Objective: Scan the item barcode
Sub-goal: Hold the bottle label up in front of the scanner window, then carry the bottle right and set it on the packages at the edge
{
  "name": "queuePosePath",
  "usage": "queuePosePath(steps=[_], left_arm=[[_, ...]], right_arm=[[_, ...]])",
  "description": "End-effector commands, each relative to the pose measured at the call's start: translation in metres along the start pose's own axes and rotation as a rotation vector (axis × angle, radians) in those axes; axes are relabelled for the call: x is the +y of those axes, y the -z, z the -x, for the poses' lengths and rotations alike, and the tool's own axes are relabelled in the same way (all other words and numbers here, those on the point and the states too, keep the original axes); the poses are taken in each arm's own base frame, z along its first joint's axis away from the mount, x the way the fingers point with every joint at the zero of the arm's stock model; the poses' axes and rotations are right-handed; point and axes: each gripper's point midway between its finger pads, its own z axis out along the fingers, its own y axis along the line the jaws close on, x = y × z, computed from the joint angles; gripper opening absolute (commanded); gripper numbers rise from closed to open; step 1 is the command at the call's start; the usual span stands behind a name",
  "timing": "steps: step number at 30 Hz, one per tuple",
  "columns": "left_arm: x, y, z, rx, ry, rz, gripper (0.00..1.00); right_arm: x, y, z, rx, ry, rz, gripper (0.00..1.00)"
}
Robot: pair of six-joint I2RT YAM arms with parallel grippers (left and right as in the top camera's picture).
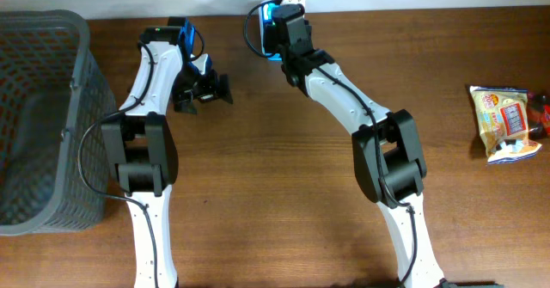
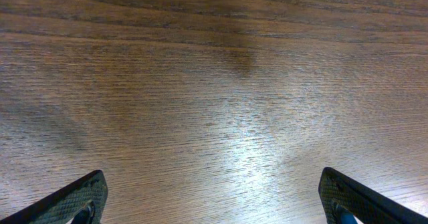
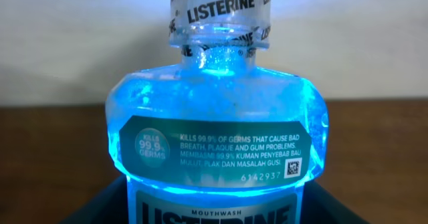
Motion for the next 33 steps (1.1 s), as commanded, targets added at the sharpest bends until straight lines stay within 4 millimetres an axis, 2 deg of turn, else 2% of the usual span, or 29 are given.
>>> queuePosePath(steps=[1, 3, 5, 6, 8, 10, 11, 13, 16, 18, 19, 20, 22, 24, 27, 28, 29, 30, 31, 32, 33], left_arm=[[0.002, -0.005, -0.001, 0.009, 0.007, 0.008, 0.99], [0.002, -0.005, -0.001, 0.009, 0.007, 0.008, 0.99], [0.002, -0.005, -0.001, 0.009, 0.007, 0.008, 0.99], [0.002, -0.005, -0.001, 0.009, 0.007, 0.008, 0.99], [0.002, -0.005, -0.001, 0.009, 0.007, 0.008, 0.99], [0.002, -0.005, -0.001, 0.009, 0.007, 0.008, 0.99], [0.002, -0.005, -0.001, 0.009, 0.007, 0.008, 0.99], [0.002, -0.005, -0.001, 0.009, 0.007, 0.008, 0.99], [0.002, -0.005, -0.001, 0.009, 0.007, 0.008, 0.99], [0.002, -0.005, -0.001, 0.009, 0.007, 0.008, 0.99], [0.002, -0.005, -0.001, 0.009, 0.007, 0.008, 0.99], [0.002, -0.005, -0.001, 0.009, 0.007, 0.008, 0.99], [0.002, -0.005, -0.001, 0.009, 0.007, 0.008, 0.99], [0.002, -0.005, -0.001, 0.01, 0.006, 0.008, 0.99], [0.002, -0.005, -0.001, 0.01, 0.006, 0.008, 0.99], [0.002, -0.005, -0.001, 0.01, 0.006, 0.008, 0.99], [0.002, -0.005, -0.001, 0.01, 0.006, 0.008, 0.99], [0.002, -0.005, -0.001, 0.009, 0.007, 0.008, 0.99], [0.002, -0.005, -0.001, 0.009, 0.007, 0.008, 0.99], [0.002, -0.005, -0.001, 0.009, 0.007, 0.008, 0.99], [0.002, -0.005, -0.001, 0.01, 0.006, 0.008, 0.99]], right_arm=[[-0.015, 0.041, 0.094, -0.143, -0.034, -0.065, 0.56], [-0.045, 0.061, 0.126, -0.139, -0.07, -0.111, 0.56], [-0.104, 0.086, 0.152, -0.098, -0.149, -0.205, 0.56], [-0.131, 0.094, 0.156, -0.075, -0.186, -0.249, 0.56], [-0.21, 0.115, 0.152, 0.0, -0.289, -0.386, 0.56], [-0.289, 0.135, 0.132, 0.092, -0.338, -0.525, 0.56], [-0.34, 0.152, 0.112, 0.165, -0.378, -0.616, 0.56], [-0.414, 0.185, 0.077, 0.28, -0.456, -0.753, 0.56], [-0.491, 0.225, 0.029, 0.399, -0.567, -0.885, 0.56], [-0.529, 0.243, -0.003, 0.469, -0.63, -0.95, 0.56], [-0.54, 0.246, -0.013, 0.487, -0.652, -0.961, 0.57], [-0.551, 0.247, -0.027, 0.518, -0.682, -0.948, 0.68], [-0.561, 0.251, -0.039, 0.538, -0.725, -0.935, 0.74], [-0.565, 0.257, -0.043, 0.548, -0.739, -0.943, 0.77], [-0.564, 0.272, -0.042, 0.563, -0.753, -0.952, 0.91], [-0.561, 0.279, -0.035, 0.552, -0.752, -0.952, 0.93], [-0.554, 0.292, -0.017, 0.516, -0.748, -0.94, 0.93], [-0.531, 0.303, 0.018, 0.456, -0.721, -0.822, 0.94], [-0.512, 0.311, 0.039, 0.415, -0.71, -0.729, 0.94], [-0.496, 0.318, 0.053, 0.393, -0.697, -0.661, 0.94], [-0.475, 0.333, 0.065, 0.381, -0.703, -0.6, 0.93]])
